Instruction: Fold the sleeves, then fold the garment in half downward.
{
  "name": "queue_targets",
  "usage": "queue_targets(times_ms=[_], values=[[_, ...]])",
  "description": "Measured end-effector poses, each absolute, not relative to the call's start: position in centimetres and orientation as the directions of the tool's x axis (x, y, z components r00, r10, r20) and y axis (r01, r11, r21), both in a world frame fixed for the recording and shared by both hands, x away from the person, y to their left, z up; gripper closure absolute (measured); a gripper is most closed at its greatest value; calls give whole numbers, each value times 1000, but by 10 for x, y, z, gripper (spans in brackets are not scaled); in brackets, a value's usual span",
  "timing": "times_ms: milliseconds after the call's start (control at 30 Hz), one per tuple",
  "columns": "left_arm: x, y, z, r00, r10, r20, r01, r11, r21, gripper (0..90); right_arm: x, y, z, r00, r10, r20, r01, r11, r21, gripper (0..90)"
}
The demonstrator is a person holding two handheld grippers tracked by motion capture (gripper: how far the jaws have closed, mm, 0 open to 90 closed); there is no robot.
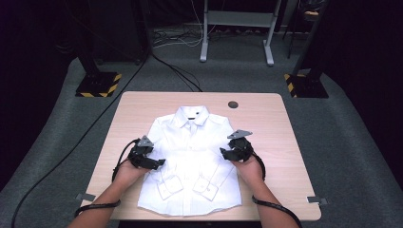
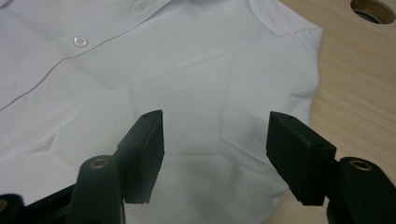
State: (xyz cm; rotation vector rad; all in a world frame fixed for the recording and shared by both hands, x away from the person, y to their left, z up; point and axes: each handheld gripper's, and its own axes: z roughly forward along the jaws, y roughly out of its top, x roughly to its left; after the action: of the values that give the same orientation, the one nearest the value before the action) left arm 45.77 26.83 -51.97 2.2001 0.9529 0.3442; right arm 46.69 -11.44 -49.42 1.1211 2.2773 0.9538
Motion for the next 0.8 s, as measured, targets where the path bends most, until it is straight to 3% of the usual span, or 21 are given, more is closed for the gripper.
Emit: queue_targets(times_ms=[433,600,800], values=[[469,268,-510,676,735,-54,531,-435,727,171,472,-101,-493,-582,809,-81,515,443,734,294],[476,271,-508,654,754,-68,549,-410,728,171,476,-98,-494,-580,812,-67,527,437,729,306],[489,267,-510,633,772,-61,555,-397,731,176,486,-98,-499,-593,803,-64,553,464,692,388]])
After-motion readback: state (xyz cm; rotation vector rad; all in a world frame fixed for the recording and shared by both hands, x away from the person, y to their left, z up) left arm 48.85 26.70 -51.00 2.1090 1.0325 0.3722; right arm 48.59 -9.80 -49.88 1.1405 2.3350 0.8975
